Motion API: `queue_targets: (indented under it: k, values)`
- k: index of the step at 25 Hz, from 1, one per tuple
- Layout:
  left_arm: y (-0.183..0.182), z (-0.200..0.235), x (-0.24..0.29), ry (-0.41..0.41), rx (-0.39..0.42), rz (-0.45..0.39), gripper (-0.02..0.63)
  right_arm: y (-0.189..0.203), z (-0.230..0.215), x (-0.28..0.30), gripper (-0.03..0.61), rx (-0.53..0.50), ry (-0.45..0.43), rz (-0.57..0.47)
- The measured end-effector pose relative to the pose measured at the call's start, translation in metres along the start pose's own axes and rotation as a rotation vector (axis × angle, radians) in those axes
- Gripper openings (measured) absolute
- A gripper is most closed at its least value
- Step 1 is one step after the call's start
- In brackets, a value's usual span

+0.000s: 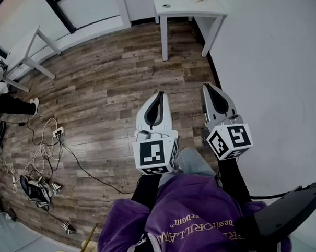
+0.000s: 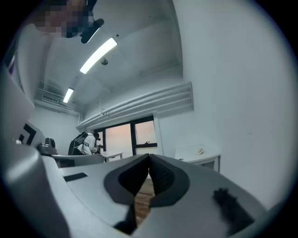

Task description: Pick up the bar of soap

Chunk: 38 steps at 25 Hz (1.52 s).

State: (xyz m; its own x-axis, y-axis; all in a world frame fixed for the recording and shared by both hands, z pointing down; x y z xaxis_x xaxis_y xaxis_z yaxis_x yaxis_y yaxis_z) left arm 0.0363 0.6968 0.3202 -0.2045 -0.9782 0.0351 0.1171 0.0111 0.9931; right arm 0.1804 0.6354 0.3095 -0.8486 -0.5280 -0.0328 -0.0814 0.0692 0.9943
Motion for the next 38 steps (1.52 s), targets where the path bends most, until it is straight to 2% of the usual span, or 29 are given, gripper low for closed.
queue_targets:
  k: [5,11,20,25,29,38]
  values:
    - [0.005,0.003,0.022,-0.014,0.005,0.007,0.006,0.002,-0.023,0.014,0.009,-0.015,0.003,0.006]
    - [0.008,-0.013,0.1,-0.079,0.018,0.008,0.006,0.002,-0.098,0.061,0.009,0.005,-0.03,0.018]
    - [0.0,-0.037,0.183,-0.091,-0.004,0.005,0.006,-0.01,-0.169,0.11,0.009,0.005,-0.083,0.038]
    - [0.002,-0.043,0.217,-0.1,-0.025,0.005,0.006,-0.011,-0.198,0.128,0.009,0.001,-0.091,0.047]
    - [0.01,-0.043,0.235,-0.099,-0.044,0.037,0.006,-0.005,-0.213,0.143,0.009,0.014,-0.084,0.064]
    - [0.004,-0.012,0.311,-0.065,-0.035,0.047,0.006,-0.002,-0.244,0.216,0.009,0.031,-0.051,0.055]
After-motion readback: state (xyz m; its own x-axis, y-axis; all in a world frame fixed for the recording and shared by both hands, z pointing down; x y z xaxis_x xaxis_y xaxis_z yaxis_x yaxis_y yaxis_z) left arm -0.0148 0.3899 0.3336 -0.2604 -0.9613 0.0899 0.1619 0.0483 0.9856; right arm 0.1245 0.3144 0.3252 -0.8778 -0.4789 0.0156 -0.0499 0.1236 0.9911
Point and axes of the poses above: the fingertips, and each gripper's own axes: x forward along the fingers, z to its left, y out of its underside, the point moved 5 cm from there along -x, backward along the fingers, and after that the axes turned 15 degrees about -y, right-handed, at the moved point
